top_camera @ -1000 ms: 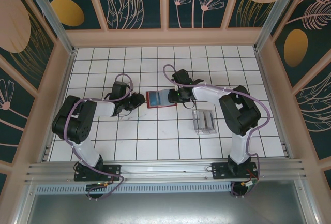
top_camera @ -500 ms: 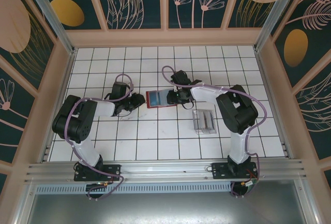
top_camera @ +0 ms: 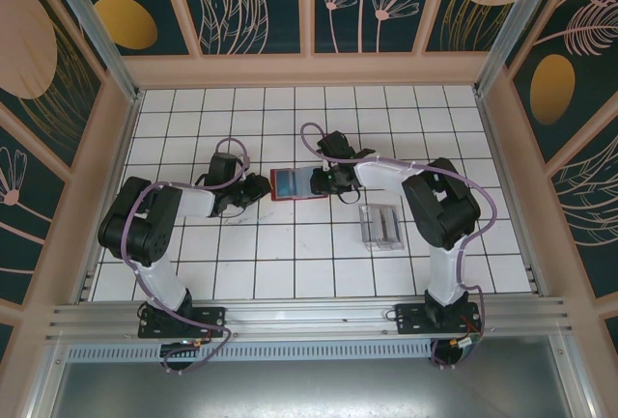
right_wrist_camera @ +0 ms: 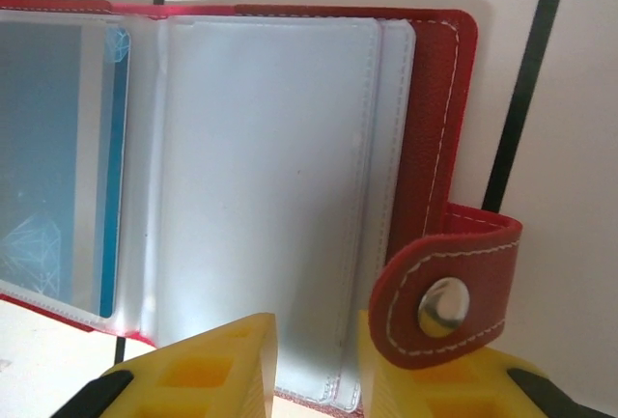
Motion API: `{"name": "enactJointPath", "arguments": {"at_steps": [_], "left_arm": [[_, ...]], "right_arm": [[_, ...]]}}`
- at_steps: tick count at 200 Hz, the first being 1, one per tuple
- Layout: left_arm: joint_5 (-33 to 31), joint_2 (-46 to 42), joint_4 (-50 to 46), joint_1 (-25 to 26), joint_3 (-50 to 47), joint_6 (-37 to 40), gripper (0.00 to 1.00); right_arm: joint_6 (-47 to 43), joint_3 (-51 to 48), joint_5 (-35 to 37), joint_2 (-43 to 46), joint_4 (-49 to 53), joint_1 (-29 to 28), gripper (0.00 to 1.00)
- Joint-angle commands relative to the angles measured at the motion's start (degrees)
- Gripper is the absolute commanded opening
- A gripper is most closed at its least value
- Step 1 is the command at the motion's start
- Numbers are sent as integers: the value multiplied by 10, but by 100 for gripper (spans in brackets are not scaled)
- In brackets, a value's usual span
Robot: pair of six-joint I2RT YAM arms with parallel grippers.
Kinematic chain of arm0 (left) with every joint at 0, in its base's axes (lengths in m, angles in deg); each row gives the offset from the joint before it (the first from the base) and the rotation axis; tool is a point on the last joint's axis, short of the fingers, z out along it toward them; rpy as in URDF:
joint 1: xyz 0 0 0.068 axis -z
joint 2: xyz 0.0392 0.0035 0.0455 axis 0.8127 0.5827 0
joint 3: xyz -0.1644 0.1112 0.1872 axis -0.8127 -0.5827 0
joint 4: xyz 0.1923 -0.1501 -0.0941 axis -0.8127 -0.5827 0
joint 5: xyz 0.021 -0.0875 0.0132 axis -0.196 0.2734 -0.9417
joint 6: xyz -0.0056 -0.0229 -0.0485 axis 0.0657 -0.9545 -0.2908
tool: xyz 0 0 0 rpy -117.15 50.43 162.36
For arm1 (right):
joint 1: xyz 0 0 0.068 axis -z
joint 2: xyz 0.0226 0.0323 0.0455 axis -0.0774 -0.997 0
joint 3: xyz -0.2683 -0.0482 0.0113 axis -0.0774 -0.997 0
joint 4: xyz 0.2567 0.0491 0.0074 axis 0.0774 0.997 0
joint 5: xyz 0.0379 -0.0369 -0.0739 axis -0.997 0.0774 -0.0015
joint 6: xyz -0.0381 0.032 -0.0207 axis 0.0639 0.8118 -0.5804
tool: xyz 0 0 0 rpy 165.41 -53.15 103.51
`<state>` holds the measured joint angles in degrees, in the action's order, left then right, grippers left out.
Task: Put the credit cards into the card holder
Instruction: Flip over the card slot in the card holder.
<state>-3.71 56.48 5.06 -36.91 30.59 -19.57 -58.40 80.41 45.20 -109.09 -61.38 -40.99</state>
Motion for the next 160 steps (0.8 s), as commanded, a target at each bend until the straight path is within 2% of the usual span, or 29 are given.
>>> {"name": "enactJointPath", "arguments": {"at_steps": [1,127,160], "left_arm": [[16,16,19,0,-2,-5,23],[30,26,32,8,0,-9,21],[29,25,30,8,1,-8,21]], "right_arm": [[12,14,-26,-12,-14,-6,28],[48,22,-80,-26,-57,-6,33],[45,24,-78,-17,-57,-6,27]]}}
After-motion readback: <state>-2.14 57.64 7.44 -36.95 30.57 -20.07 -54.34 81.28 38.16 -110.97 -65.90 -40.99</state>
